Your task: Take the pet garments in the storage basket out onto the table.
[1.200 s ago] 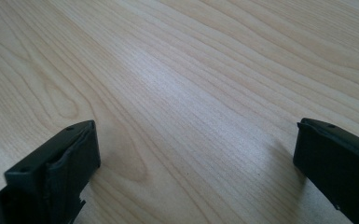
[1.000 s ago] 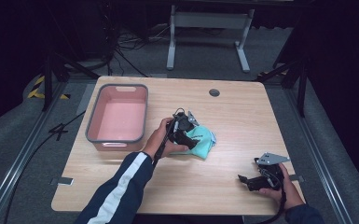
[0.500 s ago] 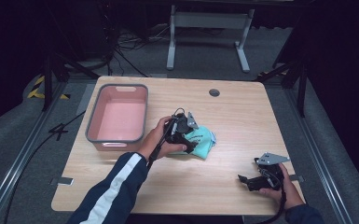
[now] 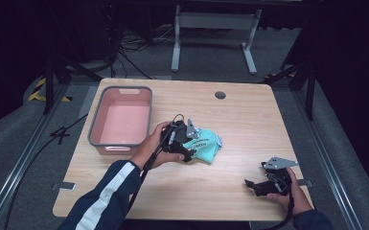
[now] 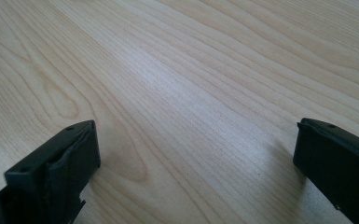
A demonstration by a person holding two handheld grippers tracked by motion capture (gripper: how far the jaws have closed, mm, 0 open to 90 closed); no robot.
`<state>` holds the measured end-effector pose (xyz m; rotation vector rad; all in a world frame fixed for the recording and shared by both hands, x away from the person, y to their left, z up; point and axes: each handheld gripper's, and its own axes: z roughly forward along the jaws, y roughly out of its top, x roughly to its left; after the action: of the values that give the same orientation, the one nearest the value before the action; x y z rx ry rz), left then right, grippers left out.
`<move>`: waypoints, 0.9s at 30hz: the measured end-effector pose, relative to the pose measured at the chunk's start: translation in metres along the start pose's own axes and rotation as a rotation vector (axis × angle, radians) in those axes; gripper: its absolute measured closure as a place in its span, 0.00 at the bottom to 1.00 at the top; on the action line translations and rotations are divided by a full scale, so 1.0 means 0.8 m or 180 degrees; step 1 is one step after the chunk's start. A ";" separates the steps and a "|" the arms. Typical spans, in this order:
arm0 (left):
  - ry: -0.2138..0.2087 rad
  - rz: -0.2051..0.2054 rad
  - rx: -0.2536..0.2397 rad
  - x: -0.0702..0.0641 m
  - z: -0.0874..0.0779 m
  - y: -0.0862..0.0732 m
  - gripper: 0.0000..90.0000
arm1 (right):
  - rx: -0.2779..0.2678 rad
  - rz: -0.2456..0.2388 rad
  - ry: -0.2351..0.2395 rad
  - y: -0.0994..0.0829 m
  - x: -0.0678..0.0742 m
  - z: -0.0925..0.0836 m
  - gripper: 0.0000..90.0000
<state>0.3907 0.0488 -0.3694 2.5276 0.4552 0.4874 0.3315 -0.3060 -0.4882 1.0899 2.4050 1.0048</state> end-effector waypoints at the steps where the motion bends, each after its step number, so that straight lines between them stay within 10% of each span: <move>1: 0.0009 0.0016 -0.0003 -0.001 -0.006 -0.006 0.25 | -0.0001 0.0000 0.0000 0.000 0.000 0.000 0.01; 27: 0.0015 0.0210 0.0065 -0.015 -0.042 -0.091 0.24 | -0.0001 0.0000 0.0000 0.000 0.000 0.000 0.01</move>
<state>0.3499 0.1167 -0.3853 2.5684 0.3813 0.5159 0.3315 -0.3060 -0.4882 1.0897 2.4049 1.0050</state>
